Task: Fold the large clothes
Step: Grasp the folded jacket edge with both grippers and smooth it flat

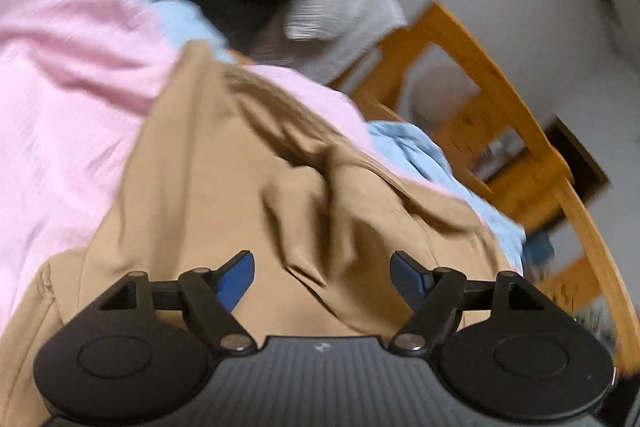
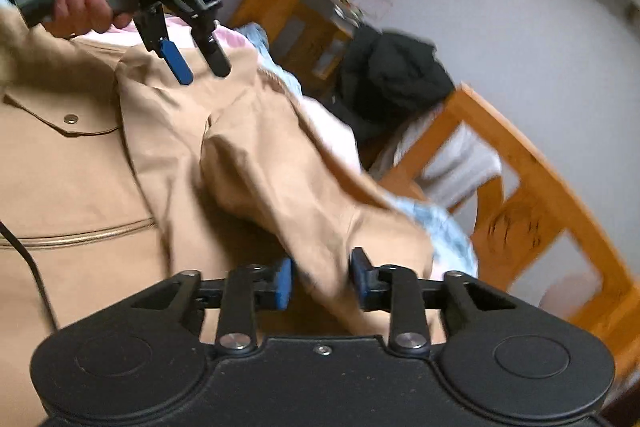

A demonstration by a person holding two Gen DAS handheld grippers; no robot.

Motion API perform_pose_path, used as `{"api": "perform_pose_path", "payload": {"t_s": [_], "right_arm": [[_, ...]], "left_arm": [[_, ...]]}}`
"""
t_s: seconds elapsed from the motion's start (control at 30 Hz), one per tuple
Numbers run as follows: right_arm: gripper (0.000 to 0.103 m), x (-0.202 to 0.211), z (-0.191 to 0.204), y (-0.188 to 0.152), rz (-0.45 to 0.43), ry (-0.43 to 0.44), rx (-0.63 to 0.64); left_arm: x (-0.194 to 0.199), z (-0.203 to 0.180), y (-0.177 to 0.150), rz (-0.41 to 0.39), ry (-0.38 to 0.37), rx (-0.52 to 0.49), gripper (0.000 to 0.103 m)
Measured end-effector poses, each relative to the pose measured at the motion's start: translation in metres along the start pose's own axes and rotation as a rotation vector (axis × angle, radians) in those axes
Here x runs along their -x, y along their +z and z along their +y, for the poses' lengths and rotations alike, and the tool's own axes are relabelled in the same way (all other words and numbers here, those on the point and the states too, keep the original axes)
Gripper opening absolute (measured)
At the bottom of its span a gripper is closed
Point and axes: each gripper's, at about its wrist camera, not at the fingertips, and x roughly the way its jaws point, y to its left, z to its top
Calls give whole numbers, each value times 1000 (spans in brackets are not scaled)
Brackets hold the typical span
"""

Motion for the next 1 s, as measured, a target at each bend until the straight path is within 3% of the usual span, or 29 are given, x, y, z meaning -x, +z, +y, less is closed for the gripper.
{"api": "perform_pose_path", "payload": {"t_s": [0.07, 0.17, 0.23, 0.37, 0.5, 0.57, 0.6, 0.63, 0.7, 0.77, 0.87, 0.93, 0.97, 1.0], "right_arm": [[50, 13, -12, -6, 42, -4, -140], [50, 27, -51, -17, 93, -14, -450], [50, 24, -90, -28, 122, -27, -691], [51, -16, -156, -64, 192, 82, -1179], [51, -60, -176, -84, 230, 172, -1450], [51, -80, -180, -95, 236, 206, -1612], [51, -86, -181, -98, 242, 209, -1658], [49, -91, -180, -99, 254, 205, -1684], [32, -97, -177, -97, 261, 226, -1694], [6, -100, -174, -84, 280, 252, -1651], [1, -93, -166, -45, 202, 168, -1378], [1, -83, -145, -10, 124, 63, -1041], [0, -81, -131, 1, 110, 35, -920], [0, -82, -122, 3, 115, 30, -880]], "left_arm": [[-7, 7, 7, 11, -12, 68, 78], [-14, 7, 13, 11, -24, 69, 76], [-25, 5, 17, 47, 12, 59, 66], [-34, 0, 19, 89, 14, 79, 56], [-40, -2, 25, 121, 22, 102, 44], [-46, -7, 28, 147, 31, 95, 23], [-48, -10, 29, 159, 31, 86, 19], [-50, -14, 31, 162, 44, 77, 15], [-52, -24, 33, 152, 81, 40, 12], [-47, -34, 35, 121, 126, -10, 8], [-35, -46, 40, 38, 164, -86, 2], [-35, -52, 39, -3, 207, -167, 1], [-39, -53, 37, 1, 233, -199, 1], [-44, -53, 35, 14, 247, -212, 1]]}}
